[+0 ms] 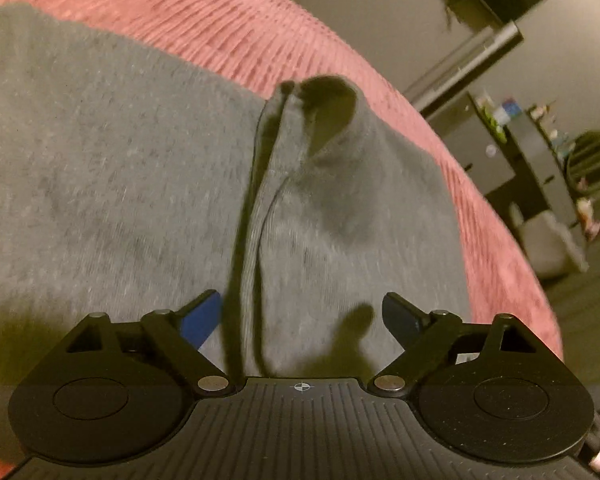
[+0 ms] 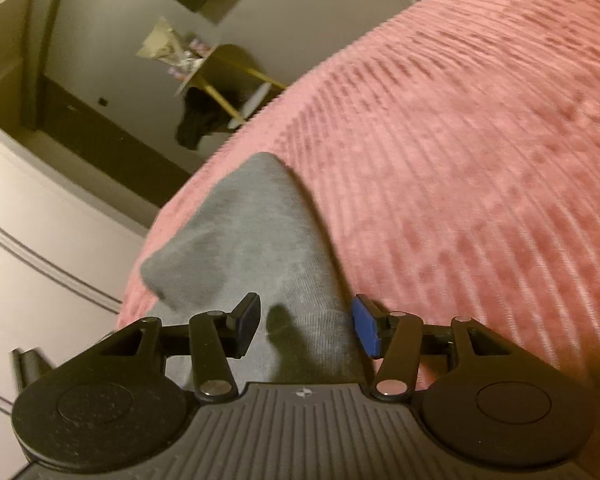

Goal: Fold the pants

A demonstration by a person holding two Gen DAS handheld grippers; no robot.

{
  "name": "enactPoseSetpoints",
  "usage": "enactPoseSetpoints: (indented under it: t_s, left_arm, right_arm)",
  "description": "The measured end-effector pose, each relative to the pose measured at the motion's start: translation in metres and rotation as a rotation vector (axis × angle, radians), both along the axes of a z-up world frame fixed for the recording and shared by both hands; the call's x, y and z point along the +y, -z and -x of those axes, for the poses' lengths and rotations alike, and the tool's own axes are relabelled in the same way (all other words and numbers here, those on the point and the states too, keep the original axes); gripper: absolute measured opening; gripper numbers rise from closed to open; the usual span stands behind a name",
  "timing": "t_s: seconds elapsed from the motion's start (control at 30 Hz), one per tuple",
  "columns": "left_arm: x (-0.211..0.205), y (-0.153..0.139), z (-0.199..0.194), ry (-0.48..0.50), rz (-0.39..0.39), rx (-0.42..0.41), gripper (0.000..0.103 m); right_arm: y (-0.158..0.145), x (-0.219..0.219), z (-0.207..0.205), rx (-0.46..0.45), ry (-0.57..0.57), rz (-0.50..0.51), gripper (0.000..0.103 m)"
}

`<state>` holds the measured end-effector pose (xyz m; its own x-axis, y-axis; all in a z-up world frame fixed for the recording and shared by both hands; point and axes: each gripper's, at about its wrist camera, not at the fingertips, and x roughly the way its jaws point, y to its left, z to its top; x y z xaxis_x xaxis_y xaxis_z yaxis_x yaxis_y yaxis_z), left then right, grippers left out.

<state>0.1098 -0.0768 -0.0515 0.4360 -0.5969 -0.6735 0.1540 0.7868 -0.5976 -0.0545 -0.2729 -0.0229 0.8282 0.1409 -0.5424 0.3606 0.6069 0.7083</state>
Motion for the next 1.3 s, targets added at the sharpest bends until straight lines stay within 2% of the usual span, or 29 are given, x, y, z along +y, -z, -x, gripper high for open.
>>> enactPoseSetpoints:
  t_s: [0.03,0.1,0.17,0.33,0.43,0.5,0.67,0.8,0.87,0.93,1.0,1.1,1.17,1.23,1.3]
  left_arm:
    - [0.004,0.003,-0.005,-0.027,0.039,0.03,0.049]
    - [0.014,0.013,-0.016,-0.075,0.112,0.124,0.024]
    - [0.021,0.025,-0.02,-0.085,0.193,0.171,0.023]
    - [0.037,0.039,-0.015,-0.115,0.294,0.203,0.019]
    - [0.043,0.03,-0.006,-0.12,0.297,0.167,0.017]
    - [0.055,0.014,0.001,-0.111,0.306,0.114,0.017]
    - [0.088,-0.029,0.019,-0.125,0.239,-0.022,0.017]
    - [0.117,-0.046,0.034,-0.198,0.111,-0.095,0.018]
    - [0.127,-0.043,0.039,-0.229,0.06,-0.116,0.025]
    - [0.136,-0.034,0.044,-0.261,0.043,-0.096,0.058]
    - [0.139,-0.022,0.05,-0.241,0.074,-0.065,0.069]
    - [0.141,-0.004,0.053,-0.2,0.166,-0.017,0.069]
    - [0.142,0.0,0.051,-0.201,0.184,-0.017,0.064]
    - [0.142,0.002,0.046,-0.21,0.169,-0.014,0.025]
    - [0.142,0.009,0.041,-0.213,0.186,0.014,0.02]
  right_arm:
    - [0.0,-0.001,0.0,-0.001,-0.003,0.005,0.052]
    - [0.002,-0.003,-0.001,-0.011,0.002,-0.013,0.052]
    - [0.003,-0.006,-0.002,-0.026,0.011,-0.045,0.052]
    - [0.0,-0.006,0.004,-0.087,0.01,-0.065,0.055]
    - [-0.004,-0.005,0.007,-0.127,0.007,-0.068,0.055]
    - [-0.009,-0.003,0.011,-0.161,0.0,-0.06,0.055]
    - [-0.026,0.012,0.013,-0.261,-0.101,-0.038,0.055]
    - [-0.026,0.032,0.007,-0.204,-0.214,-0.058,0.055]
    - [-0.022,0.042,0.004,-0.15,-0.257,-0.086,0.055]
    - [-0.021,0.053,0.004,-0.121,-0.278,-0.082,0.056]
    - [-0.016,0.06,0.003,-0.089,-0.288,-0.108,0.057]
    - [-0.006,0.067,0.007,-0.036,-0.282,-0.193,0.057]
    - [-0.003,0.072,0.009,-0.024,-0.262,-0.199,0.057]
    - [-0.002,0.074,0.007,-0.033,-0.215,-0.21,0.056]
    - [0.002,0.073,0.003,-0.062,-0.159,-0.257,0.052]
